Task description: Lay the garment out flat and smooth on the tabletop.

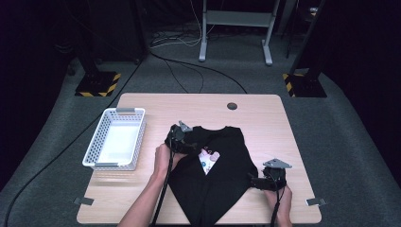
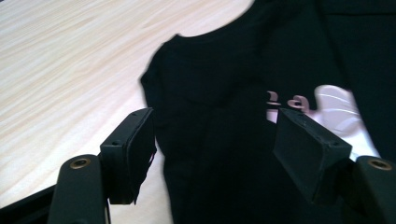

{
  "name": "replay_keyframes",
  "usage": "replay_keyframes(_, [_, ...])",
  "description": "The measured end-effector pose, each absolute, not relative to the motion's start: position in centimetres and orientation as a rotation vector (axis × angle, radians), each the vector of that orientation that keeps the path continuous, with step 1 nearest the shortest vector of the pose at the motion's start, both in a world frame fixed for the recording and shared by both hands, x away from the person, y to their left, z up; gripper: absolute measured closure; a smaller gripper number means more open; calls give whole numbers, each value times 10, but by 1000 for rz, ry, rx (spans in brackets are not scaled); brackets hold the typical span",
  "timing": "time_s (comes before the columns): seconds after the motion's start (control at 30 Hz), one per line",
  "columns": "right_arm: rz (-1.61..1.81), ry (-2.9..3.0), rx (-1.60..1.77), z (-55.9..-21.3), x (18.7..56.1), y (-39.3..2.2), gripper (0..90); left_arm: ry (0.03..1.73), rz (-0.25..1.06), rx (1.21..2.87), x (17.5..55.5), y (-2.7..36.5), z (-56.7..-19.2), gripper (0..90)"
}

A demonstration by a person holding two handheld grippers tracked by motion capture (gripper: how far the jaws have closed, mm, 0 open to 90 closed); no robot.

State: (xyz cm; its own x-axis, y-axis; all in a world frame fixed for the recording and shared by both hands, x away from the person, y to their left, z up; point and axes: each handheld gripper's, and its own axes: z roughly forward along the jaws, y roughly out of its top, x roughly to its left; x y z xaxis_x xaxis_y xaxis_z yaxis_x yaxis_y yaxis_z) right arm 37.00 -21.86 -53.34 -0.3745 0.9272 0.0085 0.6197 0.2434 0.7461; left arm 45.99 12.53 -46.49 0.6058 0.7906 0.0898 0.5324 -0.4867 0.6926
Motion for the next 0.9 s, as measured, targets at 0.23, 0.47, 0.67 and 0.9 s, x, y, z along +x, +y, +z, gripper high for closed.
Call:
replay_keyframes(0.23, [942,2083,1413,-533,370,-218,87,943,455,2206,428,115,-471,266])
replay_keyframes(0.47, [942,2087,1410,-533,369,-217,87,893,381,2213,398,115,-489,250])
replay_keyframes(0.67, [941,2087,1410,-533,368,-217,87,949,347,2217,399,126,-510,231])
replay_keyframes(0.9, [942,2087,1410,-533,368,-217,86,1067,370,2142,416,148,-522,232])
